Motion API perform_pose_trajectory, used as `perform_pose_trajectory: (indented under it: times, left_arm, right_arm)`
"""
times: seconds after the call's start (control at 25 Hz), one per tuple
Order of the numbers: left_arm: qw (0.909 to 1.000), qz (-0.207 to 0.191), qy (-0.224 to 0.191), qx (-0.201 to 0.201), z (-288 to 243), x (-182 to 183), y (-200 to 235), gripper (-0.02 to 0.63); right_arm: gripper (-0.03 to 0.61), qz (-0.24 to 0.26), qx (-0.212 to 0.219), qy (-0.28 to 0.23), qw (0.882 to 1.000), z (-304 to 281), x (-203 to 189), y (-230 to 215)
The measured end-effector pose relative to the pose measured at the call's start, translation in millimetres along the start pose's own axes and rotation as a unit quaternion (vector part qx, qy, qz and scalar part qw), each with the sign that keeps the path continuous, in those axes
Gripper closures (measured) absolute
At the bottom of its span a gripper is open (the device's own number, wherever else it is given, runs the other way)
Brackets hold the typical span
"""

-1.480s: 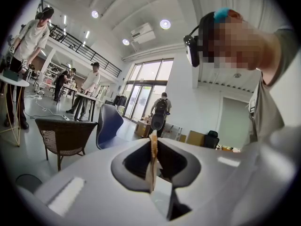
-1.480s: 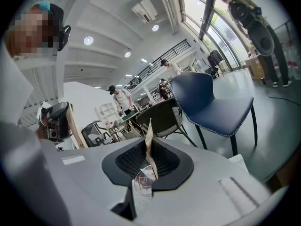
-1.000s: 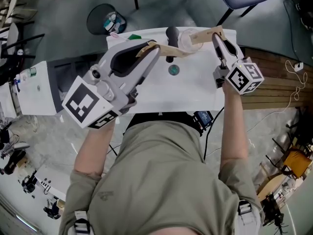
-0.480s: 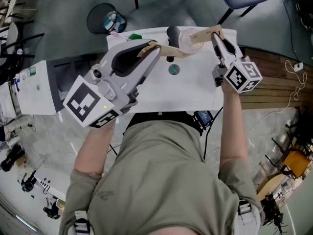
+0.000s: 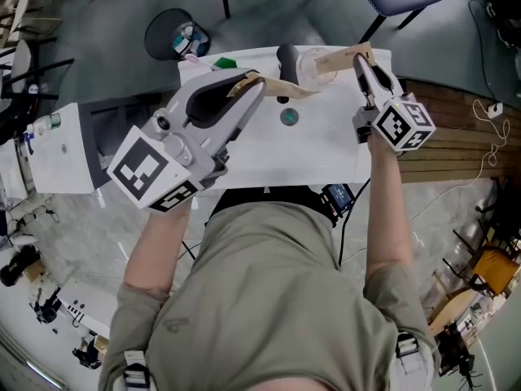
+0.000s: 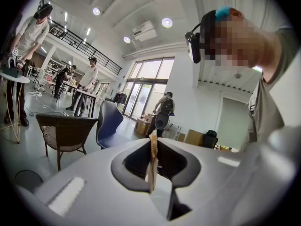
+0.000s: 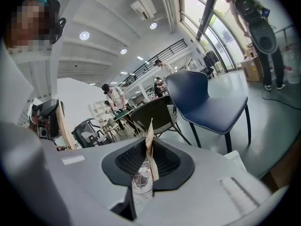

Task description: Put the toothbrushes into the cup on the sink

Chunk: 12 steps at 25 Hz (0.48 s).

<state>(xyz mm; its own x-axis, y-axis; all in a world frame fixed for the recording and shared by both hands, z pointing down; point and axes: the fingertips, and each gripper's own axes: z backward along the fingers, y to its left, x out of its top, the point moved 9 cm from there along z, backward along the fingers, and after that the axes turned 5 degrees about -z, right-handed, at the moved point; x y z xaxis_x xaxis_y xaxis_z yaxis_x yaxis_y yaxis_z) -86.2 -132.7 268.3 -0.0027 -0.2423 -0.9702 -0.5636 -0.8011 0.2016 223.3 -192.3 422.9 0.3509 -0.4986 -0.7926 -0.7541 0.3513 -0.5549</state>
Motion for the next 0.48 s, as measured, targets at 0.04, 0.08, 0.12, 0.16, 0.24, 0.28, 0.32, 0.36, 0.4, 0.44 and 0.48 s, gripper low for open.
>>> perform_pose_trajectory:
  times: [0.04,0.08,0.12,0.16,0.24,0.28,0.32,0.36,0.4,0.44,0.48]
  left_arm:
    - [1.0000,0.000,0.000,0.000,0.6,-0.1,0.0,0.572]
    - [1.0000,0.000,0.000,0.000,1.2,0.0,-0.2,0.572]
    - [1.0000,-0.001,0.000,0.000,1.9,0.0,-0.6,0.572]
    - [1.0000,-0.001,0.000,0.000,2.5,0.0,-1.3,0.572]
    - [1.0000,-0.002,0.000,0.000,3.7,0.0,-2.6,0.572]
    - [1.0000,-0.002,0.000,0.000,4.1,0.2,-3.0,0.572]
    - [1.0000,-0.002,0.000,-0.001,4.5,0.6,-3.1,0.572]
    - [1.0000,-0.002,0.000,-0.001,4.9,1.2,-3.0,0.572]
    - [1.0000,-0.003,-0.001,-0.001,5.5,1.8,-3.0,0.572]
    - [1.0000,-0.003,-0.003,-0.001,6.2,2.4,-3.2,0.572]
    - [1.0000,-0.004,-0.004,-0.001,6.9,2.9,-3.8,0.572]
  right_arm:
    - [0.529,0.000,-0.001,-0.001,1.000,0.4,0.0,-0.1]
    - [0.528,0.000,-0.002,-0.003,1.000,1.1,0.1,-0.1]
    - [0.528,0.000,-0.003,-0.005,1.000,2.0,0.4,0.0]
    - [0.528,0.000,-0.004,-0.007,1.000,3.0,0.6,0.0]
    - [0.528,0.001,-0.007,-0.008,1.000,4.6,1.0,0.0]
    - [0.528,0.002,-0.009,-0.008,1.000,5.2,1.4,0.1]
    - [0.526,0.002,-0.011,-0.007,1.000,5.7,1.9,0.3]
    - [0.526,0.003,-0.011,-0.008,1.000,6.3,2.6,0.7]
    - [0.526,0.003,-0.012,-0.009,1.000,7.1,3.3,1.3]
    - [0.526,0.002,-0.011,-0.010,1.000,8.2,3.9,2.0]
    - [0.526,0.002,-0.011,-0.013,1.000,9.9,4.5,2.6]
